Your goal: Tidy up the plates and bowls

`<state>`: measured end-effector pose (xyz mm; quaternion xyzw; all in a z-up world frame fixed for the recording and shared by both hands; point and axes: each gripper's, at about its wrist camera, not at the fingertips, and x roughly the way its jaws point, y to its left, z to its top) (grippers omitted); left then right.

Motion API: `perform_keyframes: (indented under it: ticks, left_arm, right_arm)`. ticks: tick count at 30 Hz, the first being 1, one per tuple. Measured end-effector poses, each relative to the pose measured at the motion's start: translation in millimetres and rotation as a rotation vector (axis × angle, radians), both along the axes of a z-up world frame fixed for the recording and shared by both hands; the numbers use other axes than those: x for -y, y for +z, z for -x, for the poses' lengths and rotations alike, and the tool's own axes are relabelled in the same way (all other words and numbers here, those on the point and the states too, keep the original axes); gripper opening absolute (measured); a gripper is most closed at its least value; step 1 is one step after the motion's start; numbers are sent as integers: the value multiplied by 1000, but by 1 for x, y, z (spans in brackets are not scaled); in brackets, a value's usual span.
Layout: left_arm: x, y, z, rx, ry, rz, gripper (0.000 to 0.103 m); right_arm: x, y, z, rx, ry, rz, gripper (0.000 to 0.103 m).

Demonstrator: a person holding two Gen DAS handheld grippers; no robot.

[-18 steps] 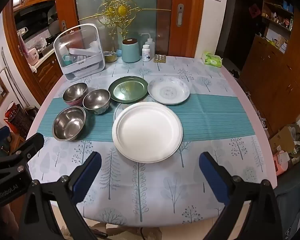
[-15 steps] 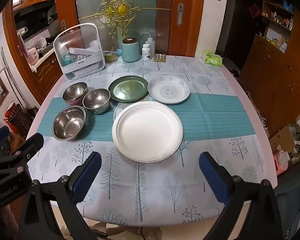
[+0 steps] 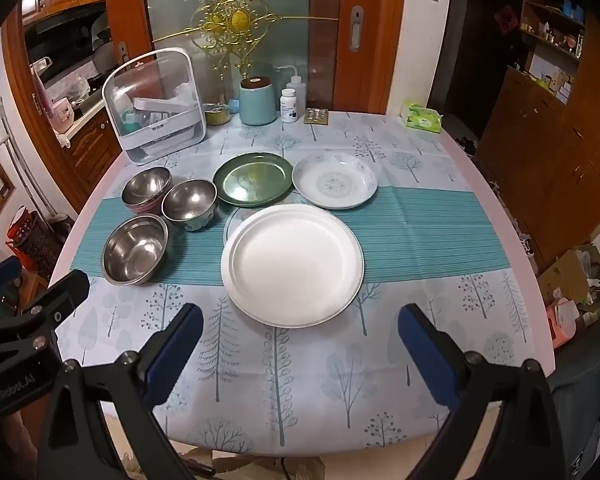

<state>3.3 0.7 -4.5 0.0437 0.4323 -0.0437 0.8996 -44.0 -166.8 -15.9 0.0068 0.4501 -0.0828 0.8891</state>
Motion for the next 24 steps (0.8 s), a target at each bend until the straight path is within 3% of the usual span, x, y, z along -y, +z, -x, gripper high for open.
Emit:
perform_keyframes:
  ticks: [24]
  left_arm:
    - [-2,-6,-6,-33,4,4,100]
  right_arm:
    - [5,-1,-7,-10,-5,-1,98]
